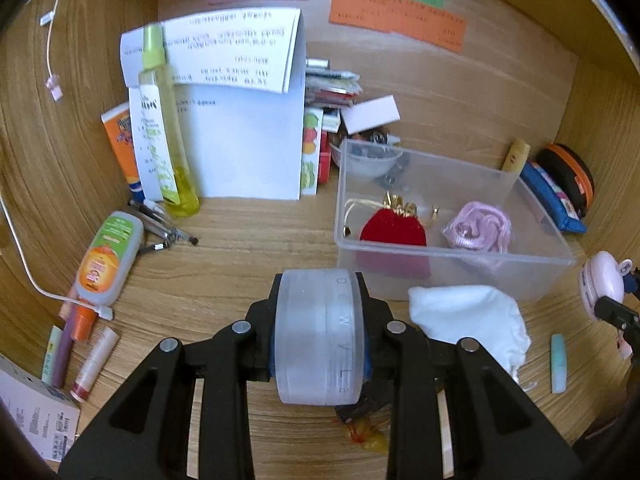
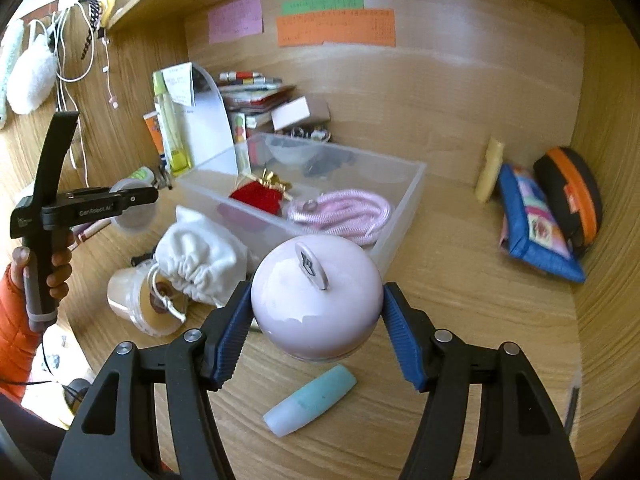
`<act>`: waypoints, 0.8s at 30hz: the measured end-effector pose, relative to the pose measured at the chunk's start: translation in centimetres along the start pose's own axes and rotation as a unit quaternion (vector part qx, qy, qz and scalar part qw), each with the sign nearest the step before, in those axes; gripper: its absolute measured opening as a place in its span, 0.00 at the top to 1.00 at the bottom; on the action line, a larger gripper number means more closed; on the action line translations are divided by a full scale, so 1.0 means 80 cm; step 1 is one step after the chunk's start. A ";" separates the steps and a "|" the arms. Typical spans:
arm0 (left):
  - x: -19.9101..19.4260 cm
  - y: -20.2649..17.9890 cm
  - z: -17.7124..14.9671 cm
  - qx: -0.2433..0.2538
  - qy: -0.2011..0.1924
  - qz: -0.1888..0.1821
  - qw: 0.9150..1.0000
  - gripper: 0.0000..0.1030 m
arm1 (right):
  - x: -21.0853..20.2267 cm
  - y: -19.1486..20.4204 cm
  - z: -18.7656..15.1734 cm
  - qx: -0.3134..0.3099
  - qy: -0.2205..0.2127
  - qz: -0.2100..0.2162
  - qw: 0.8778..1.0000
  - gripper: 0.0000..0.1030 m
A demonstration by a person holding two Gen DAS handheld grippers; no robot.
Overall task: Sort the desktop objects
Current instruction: 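Lift and carry the white lid and pink container over the clear box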
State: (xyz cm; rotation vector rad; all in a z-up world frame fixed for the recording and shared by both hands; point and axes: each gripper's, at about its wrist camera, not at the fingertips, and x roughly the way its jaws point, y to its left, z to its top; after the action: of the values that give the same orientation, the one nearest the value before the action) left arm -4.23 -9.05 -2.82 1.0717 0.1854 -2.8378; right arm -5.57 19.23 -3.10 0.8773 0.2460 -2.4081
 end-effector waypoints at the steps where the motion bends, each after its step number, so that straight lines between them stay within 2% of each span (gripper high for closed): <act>1: -0.003 -0.001 0.002 0.000 -0.004 0.000 1.000 0.72 | -0.001 -0.001 0.002 -0.001 -0.002 -0.002 1.000 0.41; 14: -0.017 -0.009 0.037 -0.013 -0.038 -0.021 0.999 0.72 | 0.009 -0.011 0.044 -0.003 -0.027 0.004 1.000 0.41; 24: -0.024 -0.016 0.072 -0.021 -0.061 -0.039 0.997 0.72 | 0.039 -0.015 0.068 0.002 -0.036 0.032 0.999 0.41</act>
State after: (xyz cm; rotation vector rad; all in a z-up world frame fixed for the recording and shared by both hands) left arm -6.75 -8.55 2.86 0.8993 0.2814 -2.9417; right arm -11.12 16.98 -0.92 0.7858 0.1815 -2.3761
